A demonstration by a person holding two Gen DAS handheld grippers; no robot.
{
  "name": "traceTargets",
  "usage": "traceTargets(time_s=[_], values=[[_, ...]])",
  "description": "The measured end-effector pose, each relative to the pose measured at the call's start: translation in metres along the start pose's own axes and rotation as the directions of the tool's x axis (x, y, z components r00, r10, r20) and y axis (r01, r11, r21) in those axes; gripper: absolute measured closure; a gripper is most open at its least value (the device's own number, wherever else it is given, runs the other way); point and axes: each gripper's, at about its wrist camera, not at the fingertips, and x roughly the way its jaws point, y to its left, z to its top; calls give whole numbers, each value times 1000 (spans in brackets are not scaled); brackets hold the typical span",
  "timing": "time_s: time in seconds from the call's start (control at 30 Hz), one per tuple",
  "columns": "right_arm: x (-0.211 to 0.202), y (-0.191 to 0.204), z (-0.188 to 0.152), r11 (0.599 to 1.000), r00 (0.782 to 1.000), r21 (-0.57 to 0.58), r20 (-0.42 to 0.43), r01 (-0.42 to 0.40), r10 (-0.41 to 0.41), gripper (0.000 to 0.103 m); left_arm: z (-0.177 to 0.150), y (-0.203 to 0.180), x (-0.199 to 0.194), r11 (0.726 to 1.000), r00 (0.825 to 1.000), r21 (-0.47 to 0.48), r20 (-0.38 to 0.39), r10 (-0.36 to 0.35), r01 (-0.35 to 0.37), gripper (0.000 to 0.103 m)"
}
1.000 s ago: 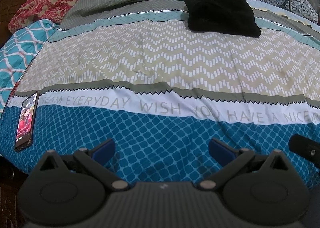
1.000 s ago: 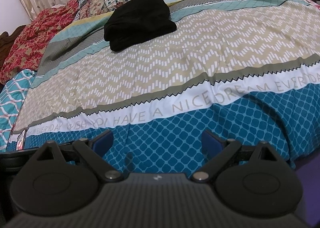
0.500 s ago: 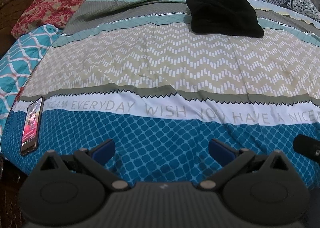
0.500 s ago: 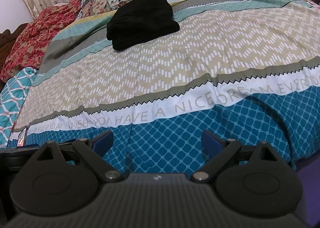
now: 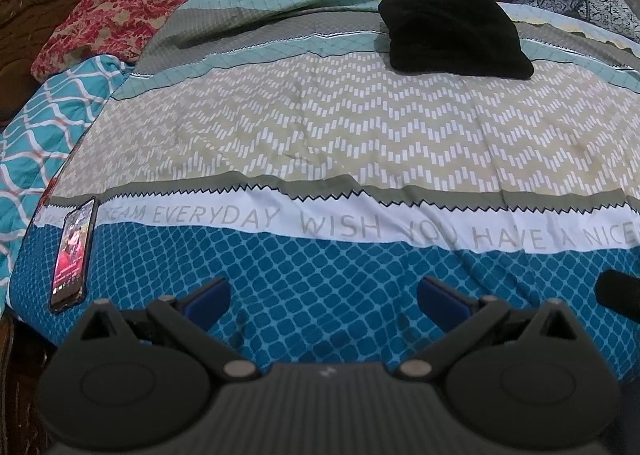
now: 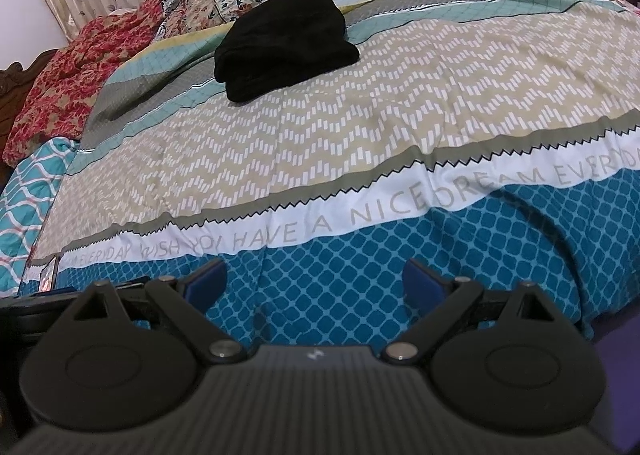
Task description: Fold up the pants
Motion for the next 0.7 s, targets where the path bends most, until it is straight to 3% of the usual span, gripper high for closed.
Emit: traceTargets(time_s=[0.7], values=[[-1, 2, -1, 1000, 1000, -1, 3, -1, 1, 7, 2, 6, -3, 998, 997, 2, 49, 60, -60, 0]])
